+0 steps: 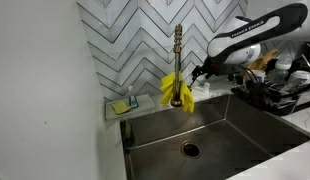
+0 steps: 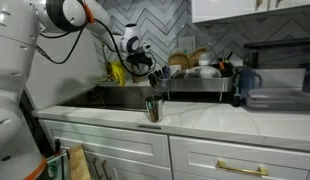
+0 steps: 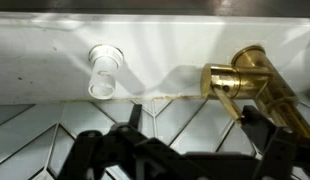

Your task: Turn the tap on using the tap faucet

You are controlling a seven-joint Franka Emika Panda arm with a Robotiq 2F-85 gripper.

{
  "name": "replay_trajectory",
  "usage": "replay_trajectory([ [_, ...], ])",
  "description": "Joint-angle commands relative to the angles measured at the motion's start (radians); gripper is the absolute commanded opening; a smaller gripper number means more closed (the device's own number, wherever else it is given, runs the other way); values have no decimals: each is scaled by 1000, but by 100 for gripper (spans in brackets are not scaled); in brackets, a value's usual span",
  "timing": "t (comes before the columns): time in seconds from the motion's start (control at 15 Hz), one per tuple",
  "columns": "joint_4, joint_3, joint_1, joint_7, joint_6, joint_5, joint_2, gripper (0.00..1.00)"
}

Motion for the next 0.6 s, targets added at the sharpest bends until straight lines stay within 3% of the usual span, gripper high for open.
replay_trajectory([
  [0.0,-10,-13,3,18,7,-27,-3,100],
  [0.53,-21,-19,0,16,14,-31,-8,100],
])
